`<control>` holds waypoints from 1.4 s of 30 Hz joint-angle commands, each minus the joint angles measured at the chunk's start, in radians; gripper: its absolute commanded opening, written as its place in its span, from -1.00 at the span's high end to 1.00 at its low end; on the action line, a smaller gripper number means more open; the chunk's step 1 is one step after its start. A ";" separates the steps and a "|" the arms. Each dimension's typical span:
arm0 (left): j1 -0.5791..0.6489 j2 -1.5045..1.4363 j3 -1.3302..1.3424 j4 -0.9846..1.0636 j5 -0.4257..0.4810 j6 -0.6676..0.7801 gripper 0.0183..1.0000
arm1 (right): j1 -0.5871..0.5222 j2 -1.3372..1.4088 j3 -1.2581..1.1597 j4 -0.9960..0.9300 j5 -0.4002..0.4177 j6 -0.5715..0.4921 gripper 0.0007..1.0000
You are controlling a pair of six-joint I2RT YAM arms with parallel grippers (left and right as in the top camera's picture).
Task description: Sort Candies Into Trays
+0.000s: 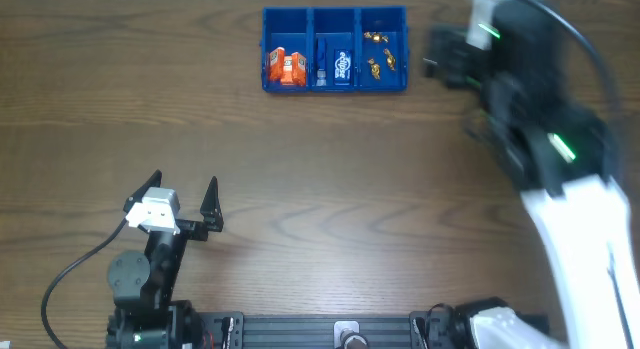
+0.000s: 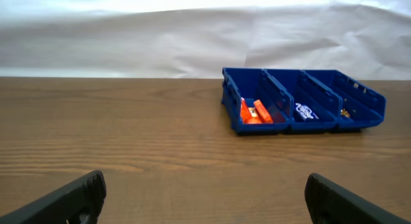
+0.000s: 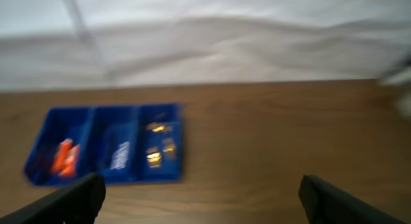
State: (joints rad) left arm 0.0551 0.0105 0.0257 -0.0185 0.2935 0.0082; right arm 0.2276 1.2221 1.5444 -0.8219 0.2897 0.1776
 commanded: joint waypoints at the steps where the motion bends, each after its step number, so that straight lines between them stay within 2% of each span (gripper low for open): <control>1: -0.003 -0.006 -0.021 -0.030 0.020 0.015 -1.00 | -0.077 -0.280 -0.245 0.026 0.061 -0.031 -1.00; 6: -0.003 -0.006 -0.021 -0.030 0.020 0.015 -1.00 | -0.117 -0.661 -0.558 0.111 0.046 -0.029 -1.00; 11: -0.003 -0.006 -0.021 -0.030 0.020 0.014 -1.00 | -0.150 -0.911 -0.762 0.134 -0.063 -0.029 -1.00; 14: -0.003 -0.006 -0.021 -0.030 0.020 0.015 -1.00 | -0.150 -1.019 -0.925 0.240 -0.122 -0.009 -1.00; 21: -0.003 -0.006 -0.021 -0.030 0.020 0.014 -1.00 | -0.150 -1.156 -1.162 0.433 -0.138 0.061 -1.00; 32: -0.003 -0.006 -0.021 -0.030 0.020 0.014 -1.00 | -0.127 -1.218 -1.371 0.666 -0.142 -0.108 -1.00; 42: -0.003 -0.006 -0.021 -0.030 0.020 0.015 -1.00 | -0.109 -1.218 -1.511 0.797 -0.143 -0.108 -1.00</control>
State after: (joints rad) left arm 0.0551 0.0105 0.0261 -0.0185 0.2939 0.0082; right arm 0.1112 0.0109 0.0723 -0.0433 0.1505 0.0895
